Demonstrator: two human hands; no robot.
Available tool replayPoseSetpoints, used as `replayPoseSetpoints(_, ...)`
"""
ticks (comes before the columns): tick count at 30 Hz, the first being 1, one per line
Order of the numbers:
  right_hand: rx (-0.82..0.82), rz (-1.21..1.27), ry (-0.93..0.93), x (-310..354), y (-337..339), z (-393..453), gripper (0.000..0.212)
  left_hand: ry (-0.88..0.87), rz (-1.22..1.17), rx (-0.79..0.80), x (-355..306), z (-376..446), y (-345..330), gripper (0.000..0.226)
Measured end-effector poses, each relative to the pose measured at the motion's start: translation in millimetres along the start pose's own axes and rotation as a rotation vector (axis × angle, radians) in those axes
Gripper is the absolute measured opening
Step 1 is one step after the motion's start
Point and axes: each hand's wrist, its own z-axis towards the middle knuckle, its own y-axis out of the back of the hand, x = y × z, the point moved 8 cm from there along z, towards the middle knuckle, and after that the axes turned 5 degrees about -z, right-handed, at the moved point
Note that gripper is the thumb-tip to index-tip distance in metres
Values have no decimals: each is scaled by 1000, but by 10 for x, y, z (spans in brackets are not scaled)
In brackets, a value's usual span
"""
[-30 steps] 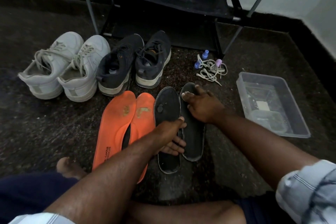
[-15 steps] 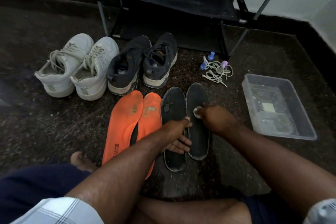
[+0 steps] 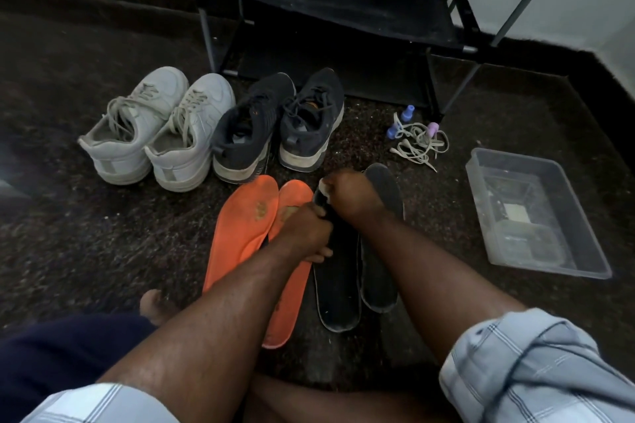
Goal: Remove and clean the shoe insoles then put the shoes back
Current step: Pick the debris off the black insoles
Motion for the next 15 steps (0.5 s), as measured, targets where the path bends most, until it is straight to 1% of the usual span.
replayPoseSetpoints(3, 53, -86, 129, 137, -109, 41, 17, -18, 39, 19, -26, 22, -21, 30)
replayPoseSetpoints(4, 35, -93, 126, 105, -90, 63, 18, -8, 21, 21, -8, 29, -8, 31)
replayPoseSetpoints(5, 11, -110, 81, 46, -41, 87, 19, 19, -24, 22, 29, 55, 9, 31)
replayPoseSetpoints(7, -16, -119, -77, -140, 22, 149, 24, 75, -107, 47, 85, 80, 37, 23)
replayPoseSetpoints(8, -16, -112, -109, -165, 27, 164, 24, 95, -129, 58, 104, 75, 54, 18)
replayPoseSetpoints(10, 23, -72, -53, -55, 3, 122, 21, 107, -132, 86, 125, 33, 56, 14)
replayPoseSetpoints(12, 112, -36, 54, 83, -54, -31, 18, 47, -75, 77, 91, 18, 42, 20)
replayPoseSetpoints(13, 147, -14, 69, 88, -52, -131, 18, 15, -44, 54, 49, -11, 30, 23)
replayPoseSetpoints(15, 147, 44, 2, -15, 44, -317, 21, -18, -25, 16, 22, -26, 34, 28)
